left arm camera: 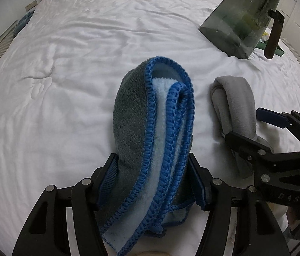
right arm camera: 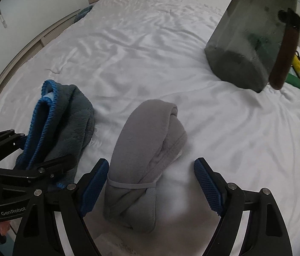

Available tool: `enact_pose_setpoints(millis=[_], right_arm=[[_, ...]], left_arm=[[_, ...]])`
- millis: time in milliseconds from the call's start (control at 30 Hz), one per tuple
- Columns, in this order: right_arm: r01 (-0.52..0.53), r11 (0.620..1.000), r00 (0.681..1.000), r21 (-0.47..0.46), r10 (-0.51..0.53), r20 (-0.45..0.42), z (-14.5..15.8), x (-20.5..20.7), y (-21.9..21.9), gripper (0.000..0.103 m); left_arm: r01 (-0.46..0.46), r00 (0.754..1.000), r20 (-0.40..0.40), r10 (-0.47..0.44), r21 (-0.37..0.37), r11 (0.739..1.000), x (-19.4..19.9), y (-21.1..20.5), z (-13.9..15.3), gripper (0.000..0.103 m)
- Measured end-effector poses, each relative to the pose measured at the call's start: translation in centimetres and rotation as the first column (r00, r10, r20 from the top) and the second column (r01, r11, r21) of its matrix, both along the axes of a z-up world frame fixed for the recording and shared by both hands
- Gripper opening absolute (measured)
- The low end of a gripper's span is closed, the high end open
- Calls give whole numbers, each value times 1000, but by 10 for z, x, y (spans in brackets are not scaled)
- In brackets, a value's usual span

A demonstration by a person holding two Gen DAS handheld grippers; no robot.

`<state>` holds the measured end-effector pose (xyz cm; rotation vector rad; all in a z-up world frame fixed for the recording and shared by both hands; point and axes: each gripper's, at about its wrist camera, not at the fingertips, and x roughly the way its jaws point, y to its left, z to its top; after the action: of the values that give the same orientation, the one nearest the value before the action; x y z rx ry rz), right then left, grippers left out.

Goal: Organize soft objects
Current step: 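Grasp the grey-blue towel with the left tool while the right tool grasps the grey cloth, then carry the grey-blue towel with the left tool while the right tool carries the grey cloth to the tray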

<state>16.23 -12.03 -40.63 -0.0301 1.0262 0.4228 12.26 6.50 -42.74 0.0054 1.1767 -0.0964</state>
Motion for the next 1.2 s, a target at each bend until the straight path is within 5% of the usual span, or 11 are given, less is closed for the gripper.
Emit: enact_pose_setpoints(millis=[300,433,533,933,1200], right_arm=[[-38,999,999,-35,37,-23,-18,16,19,67],[-73,997,997,-32,72,-22,-21,18,27,39],[-85,996,996,-21,84,-22,-19,18,26,29],[-113,993,993,-35,114,32,7,13,13,23],[-104,994,991,-22,106,87,43,11,-15,23]], left_arm=[[16,1000,-10,-16,0,1000,3,0,-4,52],[26,1000,-18,-26,8,1000,4,-4,-5,44],[23,1000,-20,-23,9,1000,4,-4,-4,36],[-38,999,-5,38,4,999,5,-6,17,29],[-66,997,47,67,-18,998,5,-16,55,29]])
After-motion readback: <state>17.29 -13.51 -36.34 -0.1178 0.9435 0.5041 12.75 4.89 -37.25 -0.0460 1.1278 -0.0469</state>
